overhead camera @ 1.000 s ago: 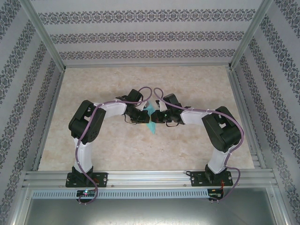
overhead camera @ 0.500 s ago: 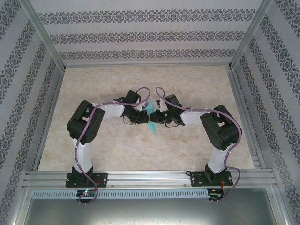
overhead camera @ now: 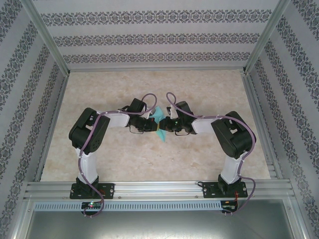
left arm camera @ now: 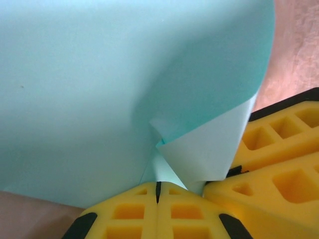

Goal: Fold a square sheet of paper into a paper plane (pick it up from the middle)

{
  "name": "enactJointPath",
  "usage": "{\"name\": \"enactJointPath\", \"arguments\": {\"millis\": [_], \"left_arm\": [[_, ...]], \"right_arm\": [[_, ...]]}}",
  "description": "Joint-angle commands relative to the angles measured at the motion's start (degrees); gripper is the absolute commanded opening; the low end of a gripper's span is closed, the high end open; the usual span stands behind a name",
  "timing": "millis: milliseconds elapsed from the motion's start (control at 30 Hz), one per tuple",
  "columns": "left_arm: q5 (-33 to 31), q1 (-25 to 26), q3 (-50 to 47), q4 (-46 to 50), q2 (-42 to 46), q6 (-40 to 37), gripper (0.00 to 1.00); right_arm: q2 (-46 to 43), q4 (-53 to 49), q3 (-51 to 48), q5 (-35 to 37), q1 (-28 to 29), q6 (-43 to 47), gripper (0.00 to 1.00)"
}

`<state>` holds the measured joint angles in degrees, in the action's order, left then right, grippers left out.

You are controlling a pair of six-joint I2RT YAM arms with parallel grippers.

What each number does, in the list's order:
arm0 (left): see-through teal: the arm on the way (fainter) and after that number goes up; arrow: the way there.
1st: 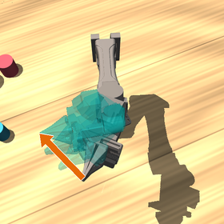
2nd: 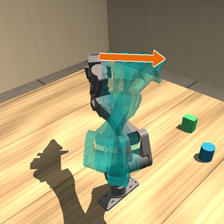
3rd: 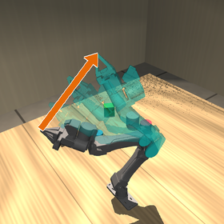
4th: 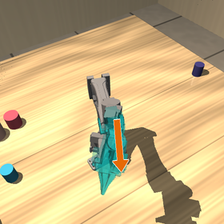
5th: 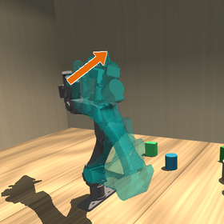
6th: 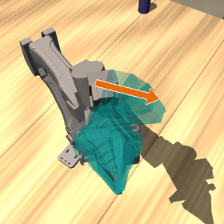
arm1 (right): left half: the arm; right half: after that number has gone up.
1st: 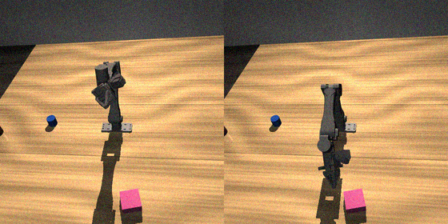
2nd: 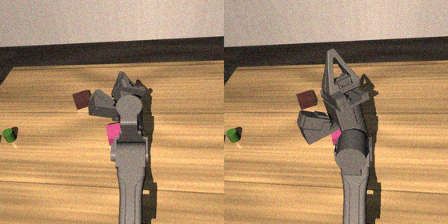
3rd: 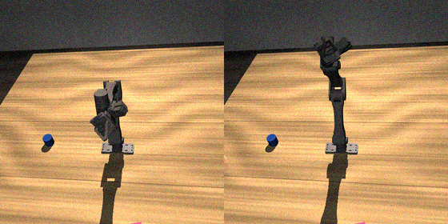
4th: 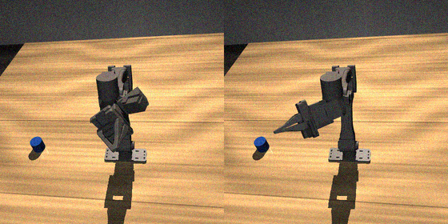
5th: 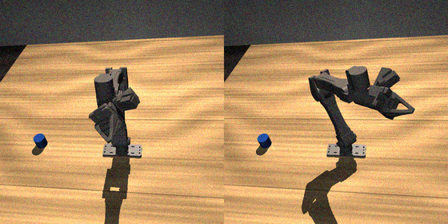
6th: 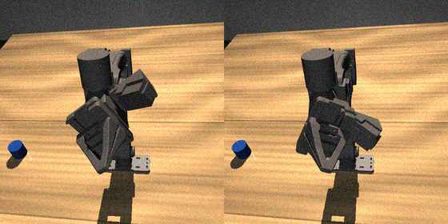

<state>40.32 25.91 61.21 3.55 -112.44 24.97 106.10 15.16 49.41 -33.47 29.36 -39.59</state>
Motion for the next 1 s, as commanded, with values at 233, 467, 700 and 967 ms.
{"name": "enactJointPath", "arguments": {"millis": [233, 467, 700, 967], "left_arm": [[0.72, -1.56, -3.12, -2.23, 1.61, 1.66, 0.00], [0.83, -1.54, -2.35, -1.59, 4.29, 2.19, 0.00], [-0.13, -1.53, -0.84, 0.93, 6.72, 1.78, 0.01], [-4.23, -1.51, -1.04, 3.36, 4.87, 0.56, 0.00]], "right_arm": [[2.44, 0.34, -0.39, 2.55, -0.11, -1.82, 0.12], [2.29, 0.10, -0.23, 2.89, -0.25, -1.89, 0.12], [2.09, -1.30, 0.16, 3.81, -0.10, -0.84, 0.12], [1.74, -1.79, 0.51, 3.76, -0.12, -0.57, 0.12]]}}
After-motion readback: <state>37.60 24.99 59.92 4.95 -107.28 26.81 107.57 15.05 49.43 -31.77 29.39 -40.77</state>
